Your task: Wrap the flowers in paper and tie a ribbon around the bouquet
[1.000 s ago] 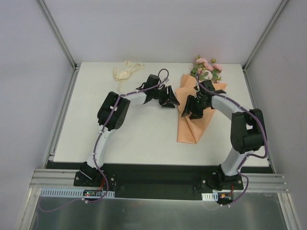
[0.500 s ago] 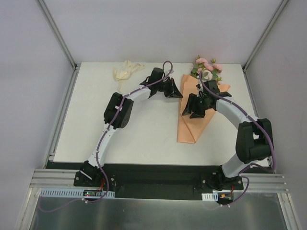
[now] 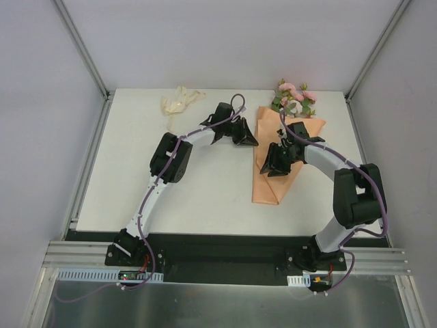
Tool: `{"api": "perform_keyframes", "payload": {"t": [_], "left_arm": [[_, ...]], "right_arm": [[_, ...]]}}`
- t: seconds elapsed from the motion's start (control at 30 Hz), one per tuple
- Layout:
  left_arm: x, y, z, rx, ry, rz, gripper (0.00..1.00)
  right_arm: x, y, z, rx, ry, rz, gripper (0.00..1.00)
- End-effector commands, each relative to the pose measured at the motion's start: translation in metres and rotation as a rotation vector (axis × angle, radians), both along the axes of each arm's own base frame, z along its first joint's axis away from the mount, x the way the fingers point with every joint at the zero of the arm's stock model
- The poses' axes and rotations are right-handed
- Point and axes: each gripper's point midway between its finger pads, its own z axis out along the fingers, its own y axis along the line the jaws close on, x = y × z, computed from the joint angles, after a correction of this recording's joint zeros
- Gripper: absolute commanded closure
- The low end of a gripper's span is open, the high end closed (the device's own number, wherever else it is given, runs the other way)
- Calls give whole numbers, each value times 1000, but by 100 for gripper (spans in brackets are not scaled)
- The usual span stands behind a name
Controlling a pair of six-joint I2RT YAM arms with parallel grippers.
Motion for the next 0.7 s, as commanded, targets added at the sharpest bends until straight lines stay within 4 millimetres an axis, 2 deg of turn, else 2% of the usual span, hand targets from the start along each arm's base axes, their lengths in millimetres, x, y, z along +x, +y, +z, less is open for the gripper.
{"api": "perform_keyframes", "payload": {"t": [0.0,0.2,0.4,0.5,0.57,0.67], "left_arm": [[7,11,30,-3,-66,29,100],[12,19,41,-3,-90,47,100],[17,23,32,-2,-66,58,100],[17,22,28,-6,-54,54,100],[18,22,29,-9,-53,54,100],[15,23,36,-25,-53,33,100]], "right_arm": [[5,4,-2,17,-18,28,57],[7,6,3,24,-35,40,58],[13,5,10,21,-56,23,57],[15,5,2,16,-39,23,59],[16,6,-2,21,-28,20,65],[15,9,-13,35,-14,27,67]]}}
